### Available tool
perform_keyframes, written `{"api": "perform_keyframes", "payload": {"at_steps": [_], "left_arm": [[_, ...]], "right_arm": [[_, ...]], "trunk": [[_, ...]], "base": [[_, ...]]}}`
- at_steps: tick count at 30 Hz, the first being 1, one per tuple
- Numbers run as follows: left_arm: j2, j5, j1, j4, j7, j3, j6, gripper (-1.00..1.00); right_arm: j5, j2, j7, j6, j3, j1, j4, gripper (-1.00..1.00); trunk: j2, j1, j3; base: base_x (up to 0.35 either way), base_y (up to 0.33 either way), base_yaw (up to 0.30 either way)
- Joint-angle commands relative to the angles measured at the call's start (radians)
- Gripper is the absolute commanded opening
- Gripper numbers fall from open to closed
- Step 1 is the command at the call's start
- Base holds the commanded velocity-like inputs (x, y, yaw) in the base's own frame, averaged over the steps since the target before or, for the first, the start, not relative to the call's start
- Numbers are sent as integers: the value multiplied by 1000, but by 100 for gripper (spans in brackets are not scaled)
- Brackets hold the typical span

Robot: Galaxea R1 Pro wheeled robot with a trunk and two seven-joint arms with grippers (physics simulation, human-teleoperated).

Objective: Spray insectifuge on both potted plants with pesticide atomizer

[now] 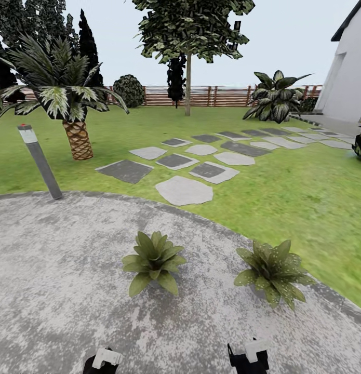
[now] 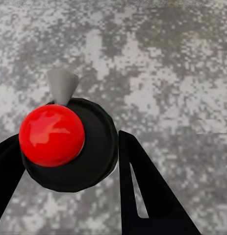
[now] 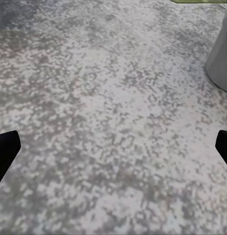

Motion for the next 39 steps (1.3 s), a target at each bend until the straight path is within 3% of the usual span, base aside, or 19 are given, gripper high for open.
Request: {"api": "perform_keyframes", "payload": {"at_steps": [1, 15, 18, 21, 23, 25, 27, 29, 30, 32, 33, 35, 39], "left_arm": [[0, -5, 0, 0, -5, 9, -2, -100], [9, -22, -3, -14, -37, -3, 3, -100], [33, -73, -9, -17, -155, -3, 10, -100], [101, -162, -22, -25, -402, 0, 16, -100], [142, -200, -49, -56, -607, 0, 34, -100], [164, -240, -74, -100, -780, 0, 75, -100], [171, -303, -93, -184, -904, 0, 142, -100], [165, -374, -98, -249, -942, 0, 195, -100], [154, -452, -103, -303, -965, 1, 231, -100], [139, -502, -113, -347, -1010, 1, 245, -100], [134, -522, -129, -370, -1062, 1, 250, -100], [129, -543, -185, -389, -1142, -19, 256, -100], [106, -540, -177, -409, -1120, -40, 241, -100]], "right_arm": [[9, -1, -10, -1, 5, -1, 1, 100], [13, 4, -1, 5, 15, -1, -2, 100], [36, 0, 47, 7, 70, -2, -5, 100], [93, -3, 180, 10, 153, -2, -72, 100], [144, -4, 261, 24, 167, -2, -138, 100], [210, -4, 350, 83, 171, -2, -187, 100], [274, -4, 462, 163, 172, -2, -275, 100], [294, -5, 566, 213, 172, -2, -344, 100], [301, -7, 685, 254, 172, -10, -384, 100], [304, -7, 761, 282, 172, -29, -402, 100], [306, -7, 786, 294, 172, -48, -413, 100], [365, -2, 840, 302, 173, -73, -426, 100], [366, 21, 856, 308, 172, -77, -448, 100]], "trunk": [[0, 0, -1], [0, 0, -1], [0, 0, -1], [0, 0, -1], [0, 0, -1], [0, 0, -1], [0, 0, -1], [0, 0, -1], [0, 0, -1], [0, 0, -1], [0, 0, -1], [0, 0, -1], [0, 0, -1]], "base": [[0, 0, 3], [0, 0, 0], [0, 0, 0], [0, 0, 0], [0, 0, 0], [0, 0, 0], [0, 0, 0], [0, 0, 0], [0, 0, 0], [0, 0, 0], [0, 0, 0], [0, 0, 0], [0, 0, 0]]}}
